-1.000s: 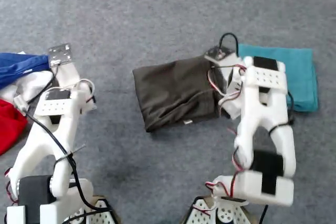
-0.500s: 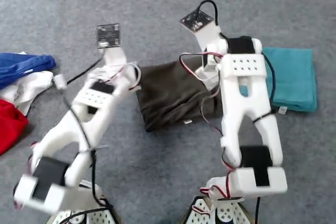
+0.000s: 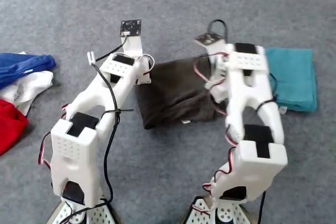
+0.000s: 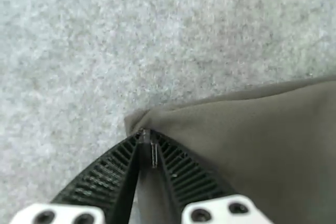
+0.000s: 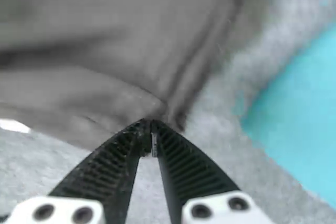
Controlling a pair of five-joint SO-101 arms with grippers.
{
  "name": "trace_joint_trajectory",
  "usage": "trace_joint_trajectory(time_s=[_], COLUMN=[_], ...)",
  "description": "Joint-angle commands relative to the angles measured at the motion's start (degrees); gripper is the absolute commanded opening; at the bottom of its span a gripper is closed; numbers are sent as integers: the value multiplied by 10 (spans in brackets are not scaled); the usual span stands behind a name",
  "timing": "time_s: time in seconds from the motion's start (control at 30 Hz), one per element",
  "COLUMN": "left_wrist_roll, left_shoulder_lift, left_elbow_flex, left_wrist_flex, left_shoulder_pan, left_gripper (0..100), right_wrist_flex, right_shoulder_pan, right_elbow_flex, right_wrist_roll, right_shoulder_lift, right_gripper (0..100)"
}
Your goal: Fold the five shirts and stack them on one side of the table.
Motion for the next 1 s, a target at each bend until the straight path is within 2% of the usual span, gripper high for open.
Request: trace_joint_trajectory(time_s=[0.0,0.1,0.2,0.47,0.63,0.77,0.87,0.97], left_wrist_roll=[-33,-49,-48,-48,-48,-48,-48,-48], left_shoulder_lift=[2,2,2,2,2,2,2,2], left_elbow_flex=[-29,-29,-29,-35,-35,-35,-35,-35], left_wrist_flex=[4,7,8,32,32,32,32,32], left_shoulder_pan=[9,20,21,18,16,16,16,16], left_gripper=[28,28,28,28,28,28,28,28], right_wrist_flex=[-26,-40,1,70,23,-35,-80,-105], right_shoulder_pan=[55,74,66,-34,-67,-63,-27,29], right_elbow_flex=[18,28,-1,-61,-7,42,65,65], right_wrist_roll=[38,57,56,-11,-45,-48,-44,-6], right_shoulder_lift=[-3,-7,-31,-98,-70,-36,2,49], right_gripper=[15,15,15,15,15,15,15,15])
